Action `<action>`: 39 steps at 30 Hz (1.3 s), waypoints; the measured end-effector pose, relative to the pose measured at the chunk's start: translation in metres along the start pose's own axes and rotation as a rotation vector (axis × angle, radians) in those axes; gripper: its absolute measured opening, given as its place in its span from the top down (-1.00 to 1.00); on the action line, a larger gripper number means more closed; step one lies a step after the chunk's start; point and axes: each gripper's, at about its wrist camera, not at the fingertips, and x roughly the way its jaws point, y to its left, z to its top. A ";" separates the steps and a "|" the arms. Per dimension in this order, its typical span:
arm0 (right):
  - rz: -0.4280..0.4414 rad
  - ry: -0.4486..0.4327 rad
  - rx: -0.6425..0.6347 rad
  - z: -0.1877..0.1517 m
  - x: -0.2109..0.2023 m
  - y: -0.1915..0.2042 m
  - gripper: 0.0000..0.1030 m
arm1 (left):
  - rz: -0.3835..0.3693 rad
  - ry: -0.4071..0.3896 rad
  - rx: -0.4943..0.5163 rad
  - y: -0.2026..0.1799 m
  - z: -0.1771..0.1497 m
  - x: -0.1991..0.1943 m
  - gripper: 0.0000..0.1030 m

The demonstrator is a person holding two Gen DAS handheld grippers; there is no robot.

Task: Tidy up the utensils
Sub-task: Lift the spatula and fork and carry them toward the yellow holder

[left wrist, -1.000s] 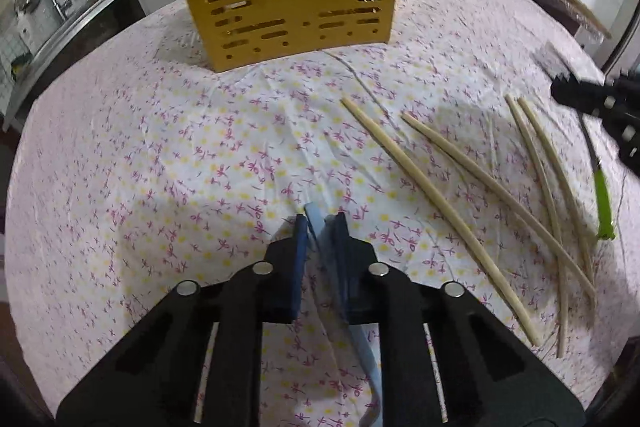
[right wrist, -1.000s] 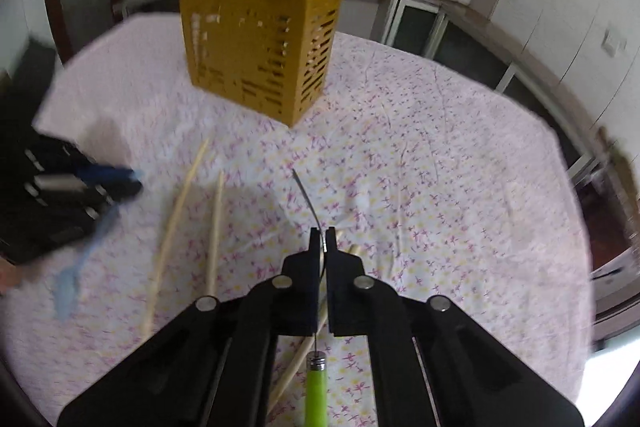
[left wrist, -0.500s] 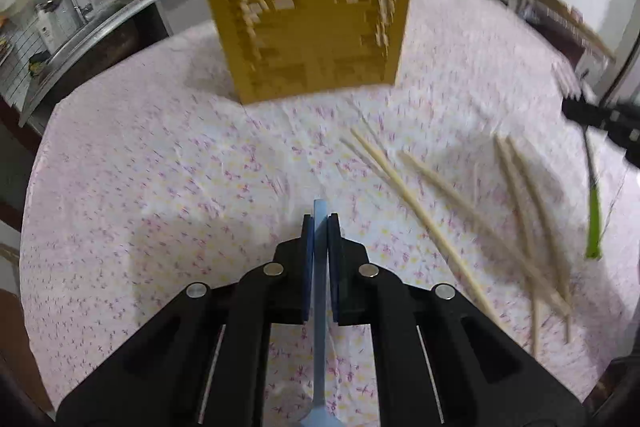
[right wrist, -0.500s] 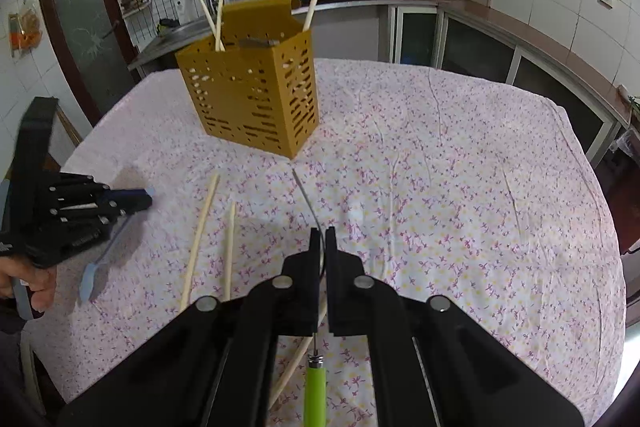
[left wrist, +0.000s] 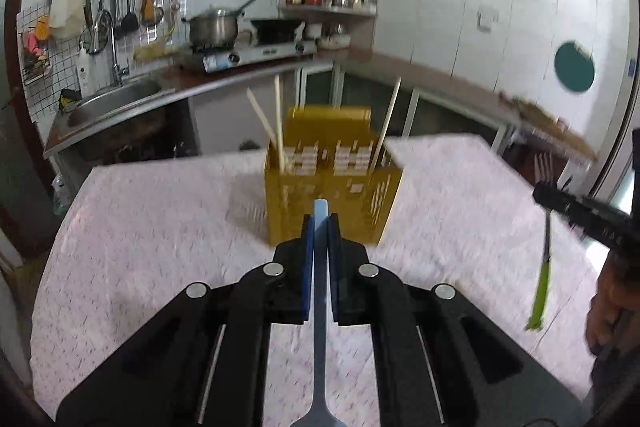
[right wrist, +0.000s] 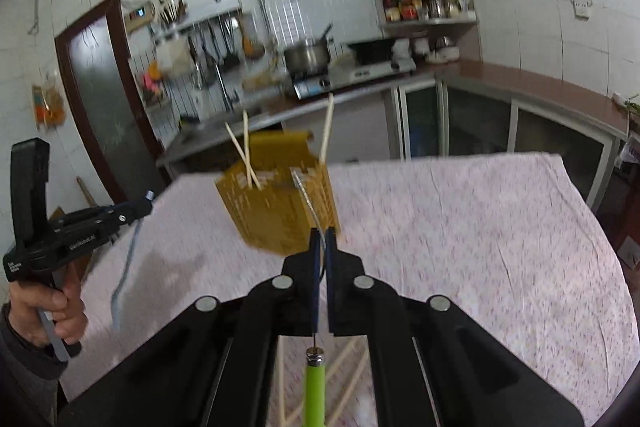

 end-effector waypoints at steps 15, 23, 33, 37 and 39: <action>0.003 -0.183 -0.095 0.101 0.057 0.058 0.95 | -0.070 -0.268 -0.023 0.010 0.112 0.026 0.90; -0.019 -0.203 -0.116 0.127 0.104 0.065 0.96 | -0.068 -0.296 -0.085 0.025 0.135 0.072 0.90; -0.051 -0.211 -0.130 0.129 0.147 0.060 0.96 | -0.068 -0.305 -0.097 0.036 0.134 0.120 0.90; -0.053 -0.200 -0.146 0.118 0.155 0.061 0.96 | -0.065 -0.319 -0.109 0.043 0.129 0.133 0.90; -0.054 -0.195 -0.152 0.115 0.157 0.061 0.96 | -0.066 -0.331 -0.120 0.047 0.128 0.138 0.90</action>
